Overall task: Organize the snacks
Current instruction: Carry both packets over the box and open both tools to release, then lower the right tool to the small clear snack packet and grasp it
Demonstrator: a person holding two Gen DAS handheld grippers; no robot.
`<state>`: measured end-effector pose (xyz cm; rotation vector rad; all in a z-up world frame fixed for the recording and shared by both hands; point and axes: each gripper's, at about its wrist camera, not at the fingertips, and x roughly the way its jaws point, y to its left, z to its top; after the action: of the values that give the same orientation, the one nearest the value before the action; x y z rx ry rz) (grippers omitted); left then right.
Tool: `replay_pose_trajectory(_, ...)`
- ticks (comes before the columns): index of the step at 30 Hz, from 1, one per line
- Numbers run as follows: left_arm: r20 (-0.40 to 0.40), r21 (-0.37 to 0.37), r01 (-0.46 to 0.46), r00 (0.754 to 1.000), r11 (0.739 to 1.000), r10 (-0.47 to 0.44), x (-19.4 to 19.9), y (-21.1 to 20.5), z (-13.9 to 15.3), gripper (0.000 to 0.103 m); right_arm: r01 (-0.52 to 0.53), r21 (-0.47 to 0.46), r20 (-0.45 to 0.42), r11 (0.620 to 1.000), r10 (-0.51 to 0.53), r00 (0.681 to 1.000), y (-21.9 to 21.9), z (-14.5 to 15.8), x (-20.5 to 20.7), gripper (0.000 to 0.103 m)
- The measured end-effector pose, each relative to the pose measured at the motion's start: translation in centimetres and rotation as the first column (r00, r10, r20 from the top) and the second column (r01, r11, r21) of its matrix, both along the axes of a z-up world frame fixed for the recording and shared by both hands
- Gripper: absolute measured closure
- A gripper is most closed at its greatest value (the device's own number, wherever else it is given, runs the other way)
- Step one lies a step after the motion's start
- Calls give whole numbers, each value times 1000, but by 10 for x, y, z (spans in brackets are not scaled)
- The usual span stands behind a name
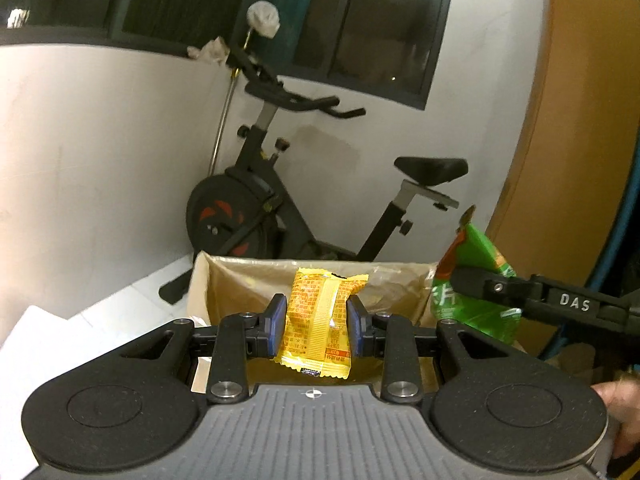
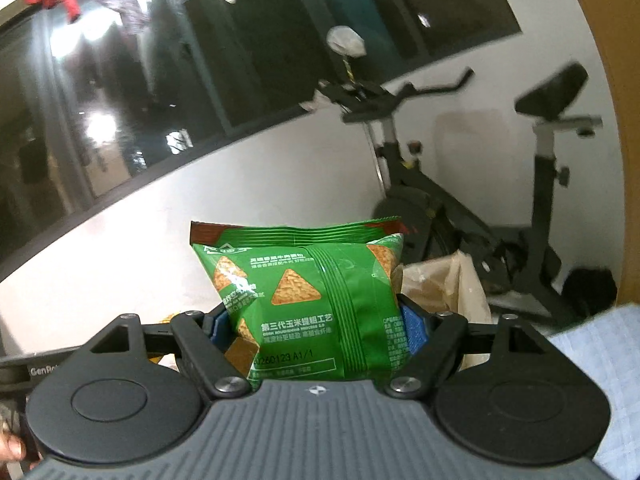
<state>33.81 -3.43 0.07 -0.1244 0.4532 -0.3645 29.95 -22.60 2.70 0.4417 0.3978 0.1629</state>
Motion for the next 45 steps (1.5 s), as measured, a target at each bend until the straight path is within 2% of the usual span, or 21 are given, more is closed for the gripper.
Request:
replay_pose_trajectory(5, -41, 59, 15, 999, 998, -13, 15, -10, -14, 66, 23, -56, -93, 998, -28, 995, 8, -17, 11, 21)
replay_pose_trajectory(6, -45, 72, 19, 999, 997, -16, 16, -8, -15, 63, 23, -61, -106, 998, -30, 994, 9, -18, 13, 21)
replay_pose_trajectory(8, -41, 91, 17, 999, 996, -14, 15, -7, -16, 41, 17, -72, -117, 997, -26, 993, 10, -21, 11, 19)
replay_pose_trajectory(10, -27, 99, 3, 1000, 995, 0, 10, -2, -15, 38, 16, -76, -117, 997, -25, 993, 9, -21, 8, 15)
replay_pose_trajectory(17, -31, 104, -43, 998, 994, 46, -6, 21, -8, 38, 20, -78, -86, 997, -27, 996, 6, -11, -9, 13)
replay_pose_trajectory(23, -7, 115, -93, 996, 989, 95, -36, 60, 0, 38, 31, -100, -41, 995, -35, 999, -8, -6, -44, 13)
replay_pose_trajectory(29, -1, 123, -146, 989, 982, 147, -69, 102, 2, 38, 59, -111, -28, 992, -63, 998, -29, -15, -87, 13)
replay_pose_trajectory(36, -26, 130, -185, 981, 974, 190, -103, 135, -13, 38, 102, -97, -44, 990, -106, 993, -44, -42, -135, 13)
replay_pose_trajectory(39, -19, 150, -224, 973, 963, 229, -119, 141, -24, 38, 119, -87, -82, 989, -127, 989, -48, -59, -148, 13)
replay_pose_trajectory(45, -66, 109, -252, 963, 962, 260, -136, 148, -47, 38, 157, -123, -179, 980, -177, 968, -50, -98, -169, 14)
